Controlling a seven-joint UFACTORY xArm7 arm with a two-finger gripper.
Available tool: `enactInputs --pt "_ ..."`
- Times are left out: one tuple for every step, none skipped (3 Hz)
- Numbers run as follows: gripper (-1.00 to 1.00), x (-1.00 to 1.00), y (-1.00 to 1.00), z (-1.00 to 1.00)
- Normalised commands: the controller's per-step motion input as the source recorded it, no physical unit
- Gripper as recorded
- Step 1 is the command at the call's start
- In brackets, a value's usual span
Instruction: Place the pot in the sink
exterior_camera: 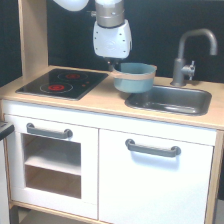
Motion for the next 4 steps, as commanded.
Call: enactInputs --pt "-0.95 0.94 0.59 -0.60" --pt "-0.85 0.71 0.42 -0.66" --pt "-0.93 0.46 0.31 -0.75" --pt "-0.97 0.42 0.28 -0.79"
